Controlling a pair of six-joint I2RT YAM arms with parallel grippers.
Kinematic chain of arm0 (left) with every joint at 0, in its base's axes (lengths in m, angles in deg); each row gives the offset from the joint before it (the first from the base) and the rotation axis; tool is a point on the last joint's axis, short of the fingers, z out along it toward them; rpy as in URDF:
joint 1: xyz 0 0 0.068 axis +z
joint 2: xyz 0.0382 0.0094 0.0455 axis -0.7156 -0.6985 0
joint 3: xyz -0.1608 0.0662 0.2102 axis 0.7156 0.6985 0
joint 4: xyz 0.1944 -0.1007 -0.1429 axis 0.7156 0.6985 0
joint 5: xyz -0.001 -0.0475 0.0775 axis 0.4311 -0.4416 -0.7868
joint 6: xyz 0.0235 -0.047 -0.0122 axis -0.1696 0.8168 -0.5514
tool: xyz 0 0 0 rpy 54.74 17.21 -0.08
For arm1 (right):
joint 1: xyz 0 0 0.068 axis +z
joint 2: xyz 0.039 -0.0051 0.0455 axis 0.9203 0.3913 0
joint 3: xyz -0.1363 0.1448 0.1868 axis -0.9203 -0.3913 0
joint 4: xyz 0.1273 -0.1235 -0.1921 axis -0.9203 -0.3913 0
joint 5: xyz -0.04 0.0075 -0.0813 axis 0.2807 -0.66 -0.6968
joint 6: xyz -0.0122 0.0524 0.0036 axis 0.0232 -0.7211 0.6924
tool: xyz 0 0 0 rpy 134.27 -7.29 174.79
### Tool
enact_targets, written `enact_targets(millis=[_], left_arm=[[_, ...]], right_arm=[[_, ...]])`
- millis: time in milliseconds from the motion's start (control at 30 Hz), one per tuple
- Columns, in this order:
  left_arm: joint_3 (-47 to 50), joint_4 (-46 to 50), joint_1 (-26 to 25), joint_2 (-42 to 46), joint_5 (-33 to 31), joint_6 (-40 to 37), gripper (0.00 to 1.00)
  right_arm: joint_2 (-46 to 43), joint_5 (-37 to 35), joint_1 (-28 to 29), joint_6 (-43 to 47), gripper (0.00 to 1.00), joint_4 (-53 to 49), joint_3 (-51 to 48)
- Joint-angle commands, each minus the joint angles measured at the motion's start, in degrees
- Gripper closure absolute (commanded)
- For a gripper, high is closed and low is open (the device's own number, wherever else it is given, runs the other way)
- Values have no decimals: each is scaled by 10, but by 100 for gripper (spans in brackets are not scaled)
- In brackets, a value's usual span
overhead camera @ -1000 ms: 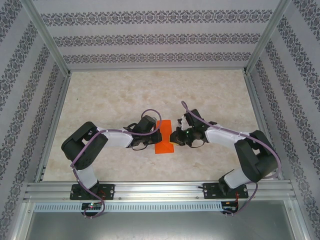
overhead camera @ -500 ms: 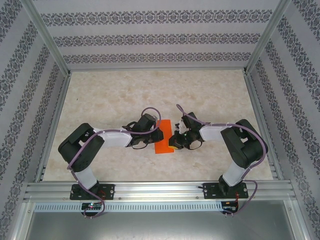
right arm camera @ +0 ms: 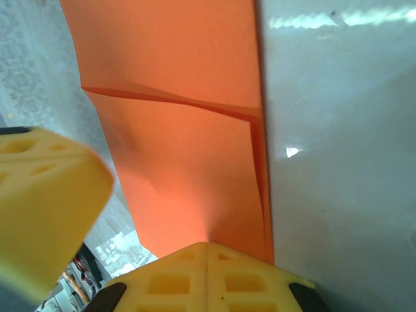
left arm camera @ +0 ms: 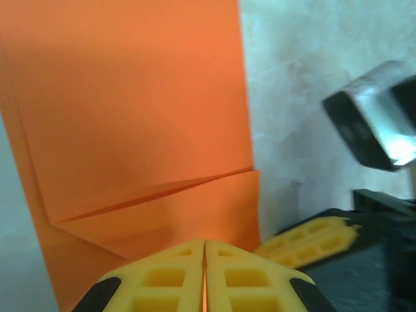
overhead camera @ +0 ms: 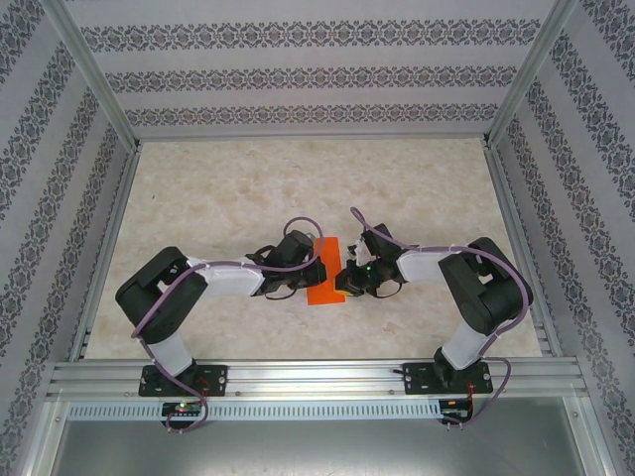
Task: Fold a paper plane with a square sheet of paper (pick it up from the middle)
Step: Fold the triangle a second time at the center of the table.
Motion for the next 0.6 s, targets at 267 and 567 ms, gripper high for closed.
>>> enact_targets(millis=[267,567], left_arm=[[22,4,20,-12,-62,2,92],[39,6,55,-7,-53,-13,92]], right_arm=[[28,-45,-1,14,95,-25,-36],[37,-41,-6,18,95,-25,-35]])
